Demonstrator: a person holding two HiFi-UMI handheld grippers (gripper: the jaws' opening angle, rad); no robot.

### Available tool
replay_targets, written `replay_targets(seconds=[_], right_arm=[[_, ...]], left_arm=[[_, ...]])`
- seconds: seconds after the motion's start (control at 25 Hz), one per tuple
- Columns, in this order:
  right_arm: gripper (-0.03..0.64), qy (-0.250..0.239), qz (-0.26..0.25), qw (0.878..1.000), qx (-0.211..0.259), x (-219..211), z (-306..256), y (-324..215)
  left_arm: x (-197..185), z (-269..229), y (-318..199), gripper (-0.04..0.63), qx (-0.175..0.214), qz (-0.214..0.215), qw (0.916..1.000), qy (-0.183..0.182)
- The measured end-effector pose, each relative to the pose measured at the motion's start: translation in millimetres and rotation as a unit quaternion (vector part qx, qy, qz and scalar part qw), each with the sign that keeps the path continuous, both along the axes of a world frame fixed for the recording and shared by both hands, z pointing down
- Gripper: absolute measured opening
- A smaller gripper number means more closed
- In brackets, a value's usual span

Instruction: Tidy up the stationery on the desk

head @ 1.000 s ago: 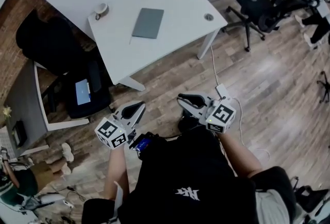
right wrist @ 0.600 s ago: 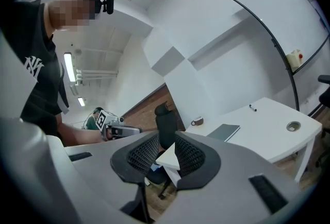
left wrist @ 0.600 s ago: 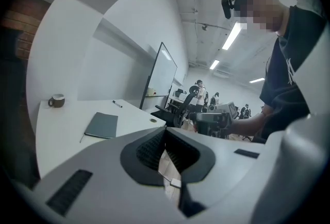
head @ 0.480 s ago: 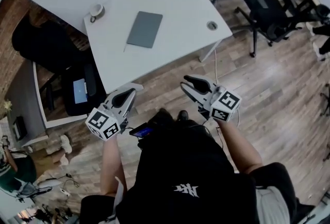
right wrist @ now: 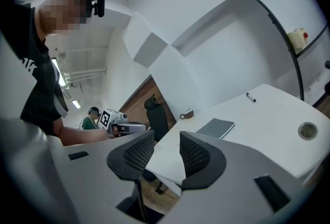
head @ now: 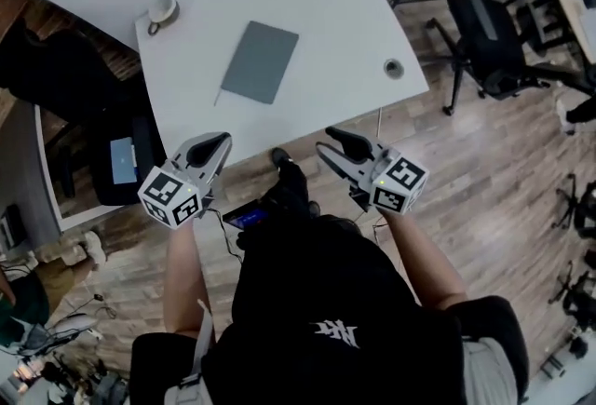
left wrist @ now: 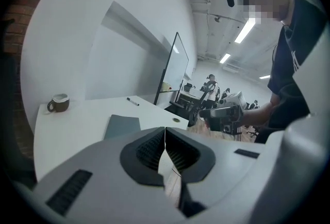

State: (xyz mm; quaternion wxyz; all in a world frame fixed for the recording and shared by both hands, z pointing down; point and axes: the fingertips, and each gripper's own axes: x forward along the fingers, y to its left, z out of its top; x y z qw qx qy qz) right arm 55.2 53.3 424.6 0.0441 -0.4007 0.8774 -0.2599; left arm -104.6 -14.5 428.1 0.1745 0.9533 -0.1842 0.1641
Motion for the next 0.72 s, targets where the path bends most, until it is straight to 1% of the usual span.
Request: replay_targets(seconds=[0.16,0.28,0.44,0.6,0.72], right_arm=[[0.166,0.022,-0.019,0.999,-0.021,-1.0,7.8,-51.8],[0.172,0.025,-0.021,0.999,-0.043,-3.7,12.8,-80.0],[0.179,0.016,-0.018,0.998,-0.059,-17.0,20.2,-112.5],[0.181,0.009,-0.016,0.996,-0.085,-21.7,35.8,-135.4],[0.181,-0.017,-0.016,0.994,-0.109,-25.2,45.4,-149.5]], left_arm=[[-3.3,9.5,-54.9,0.005,-0.001,-0.014,0.9999,-0.010],[-8.9,17.3,-76.4,0.005,-0.016,-0.019,0.9995,-0.017],[-14.5,24.9,-105.1,0.005,-0.021,-0.010,0.9994,-0.027],[-8.1,38.0,-126.4,0.005,-0.031,-0.001,0.9988,-0.038],[-6.8,48.3,-139.7,0.009,-0.043,-0.002,0.9978,-0.050]])
